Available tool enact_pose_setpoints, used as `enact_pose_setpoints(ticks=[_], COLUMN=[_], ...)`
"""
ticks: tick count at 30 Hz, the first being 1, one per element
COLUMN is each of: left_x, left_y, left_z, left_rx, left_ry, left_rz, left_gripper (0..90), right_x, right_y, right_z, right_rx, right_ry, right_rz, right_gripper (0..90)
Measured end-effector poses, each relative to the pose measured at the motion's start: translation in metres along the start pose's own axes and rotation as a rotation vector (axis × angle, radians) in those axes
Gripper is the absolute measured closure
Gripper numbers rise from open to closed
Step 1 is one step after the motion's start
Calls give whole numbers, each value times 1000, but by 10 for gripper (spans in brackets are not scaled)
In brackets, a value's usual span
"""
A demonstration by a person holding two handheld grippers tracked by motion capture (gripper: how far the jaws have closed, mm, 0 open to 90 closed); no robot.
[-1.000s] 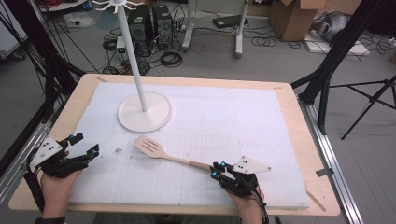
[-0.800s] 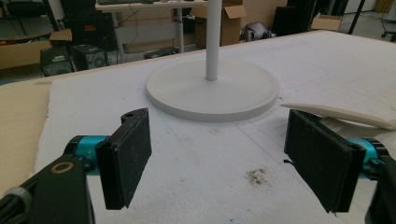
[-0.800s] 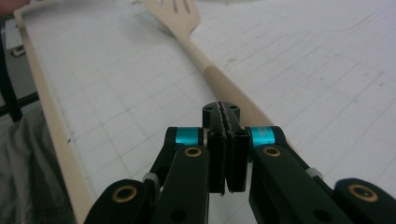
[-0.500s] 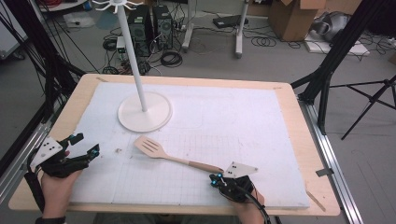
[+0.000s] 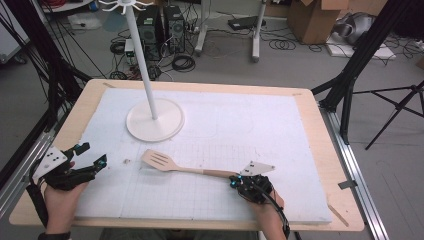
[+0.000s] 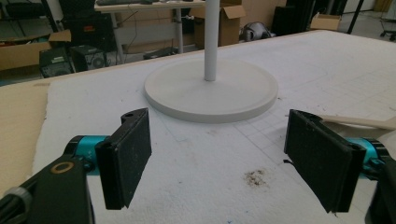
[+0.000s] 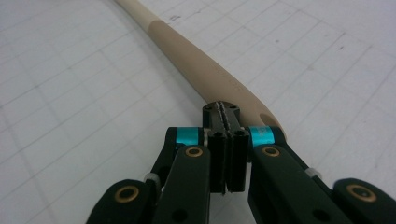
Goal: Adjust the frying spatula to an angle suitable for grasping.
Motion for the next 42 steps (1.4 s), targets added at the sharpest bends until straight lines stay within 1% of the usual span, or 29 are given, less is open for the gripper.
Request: enact_pose_setpoints(ticks=[1,9,10,14,16,17,19,20,24,30,34,38,41,42], left_x=[0,-1,-1,-1,-2,-2,-2,-2,-2,-2,-2,-2,-1,-1], left_y=[0,0,0,1,1,1,1,1,2,2,3,3,2,2], left_z=[0,0,-1,-1,-1,-1,-2,-2,-1,0,-1,-1,-1,-1], left_rx=[0,1,-1,0,1,1,0,-1,1,4,4,5,5,5], left_ry=[0,0,-2,-3,-3,-4,-6,-5,-4,2,0,-1,0,-1], left_rz=[0,0,-1,-2,-2,-2,-2,-4,-5,-9,-10,-10,-11,-10], left_gripper=[234,233,234,233,234,234,234,234,234,234,234,234,233,234], right_x=[-1,-15,-17,-25,-30,-32,-34,-38,-46,-56,-61,-64,-62,-56], right_y=[3,24,27,37,42,43,46,49,54,61,63,65,64,63], right_z=[1,12,13,20,23,25,26,30,34,42,46,48,49,52], right_rx=[3,-16,-15,-36,-46,-58,-59,-74,-100,-111,-123,-109,-107,-93], right_ry=[-2,-44,-44,-42,-35,-36,-33,-29,-15,-9,-2,1,5,30], right_rz=[-5,-44,-52,-78,-82,-81,-87,-97,-106,-121,-121,-129,-132,-135], right_gripper=[895,895,895,895,895,895,895,895,895,895,895,893,892,892])
Point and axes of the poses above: each handheld gripper's, and its own axes: x roughly backward along the jaws, z roughly out of its top, y roughly to its right, the point moved 9 cm from there along -x, roughly forward along the jaws, and after that the axes turned 11 degrees about x, right-handed, at the moved point
